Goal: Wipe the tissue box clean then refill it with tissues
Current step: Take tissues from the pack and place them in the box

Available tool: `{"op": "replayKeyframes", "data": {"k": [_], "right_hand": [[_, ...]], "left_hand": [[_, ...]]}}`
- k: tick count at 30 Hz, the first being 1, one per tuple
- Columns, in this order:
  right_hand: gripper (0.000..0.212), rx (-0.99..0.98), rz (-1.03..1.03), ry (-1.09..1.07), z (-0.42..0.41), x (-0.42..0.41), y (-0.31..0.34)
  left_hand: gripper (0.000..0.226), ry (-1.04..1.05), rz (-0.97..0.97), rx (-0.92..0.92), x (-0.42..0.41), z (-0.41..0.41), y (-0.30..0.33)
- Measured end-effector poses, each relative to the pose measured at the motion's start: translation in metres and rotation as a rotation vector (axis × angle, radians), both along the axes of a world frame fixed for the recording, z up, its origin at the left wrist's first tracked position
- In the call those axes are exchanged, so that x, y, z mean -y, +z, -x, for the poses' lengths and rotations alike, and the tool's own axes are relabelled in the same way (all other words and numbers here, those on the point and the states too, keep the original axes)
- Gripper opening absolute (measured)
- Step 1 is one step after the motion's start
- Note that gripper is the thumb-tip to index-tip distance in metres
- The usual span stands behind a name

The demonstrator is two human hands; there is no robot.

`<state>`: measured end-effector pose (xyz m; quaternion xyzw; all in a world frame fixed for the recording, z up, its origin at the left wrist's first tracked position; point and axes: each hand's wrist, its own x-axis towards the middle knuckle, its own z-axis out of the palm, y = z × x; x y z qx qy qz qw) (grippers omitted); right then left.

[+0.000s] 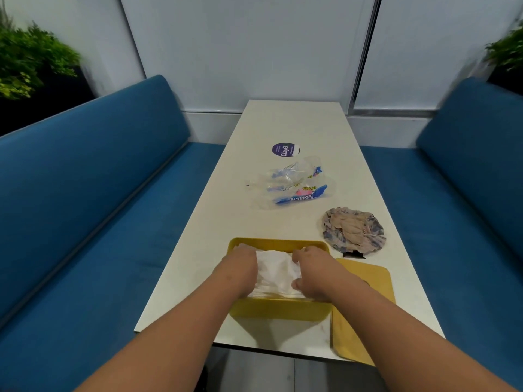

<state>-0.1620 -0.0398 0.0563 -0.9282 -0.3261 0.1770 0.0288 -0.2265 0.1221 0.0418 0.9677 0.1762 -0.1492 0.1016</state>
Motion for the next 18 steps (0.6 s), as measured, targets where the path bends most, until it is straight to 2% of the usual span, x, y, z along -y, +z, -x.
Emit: {"op": "replayKeyframes", "data": {"k": [2,5,9,12,16,18], "right_hand": [[0.053,-0.011,-0.018,-0.009,0.003,0.002,-0.006],[0.056,-0.025,-0.038,-0.01,0.003,0.005,-0.01],[0.071,-0.106,-0.142,-0.034,0.002,0.011,-0.001],[0.071,-0.051,-0.164,0.0,0.003,0.01,0.001],[0.061,0.06,-0.215,0.022,0.005,0.007,-0.001],[0.053,0.072,-0.263,0.012,0.003,0.007,0.0]], "left_hand": [[0.062,-0.03,-0.051,-0.076,0.004,-0.004,-0.003],[0.052,-0.1,-0.068,-0.106,0.004,-0.005,0.002],[0.04,-0.087,0.091,-0.035,-0.011,0.003,0.018],[0.057,-0.098,0.164,0.099,-0.011,0.008,0.029],[0.031,-0.207,0.062,0.174,-0.005,0.008,0.027],[0.025,-0.202,0.105,0.224,-0.006,0.005,0.03]]}}
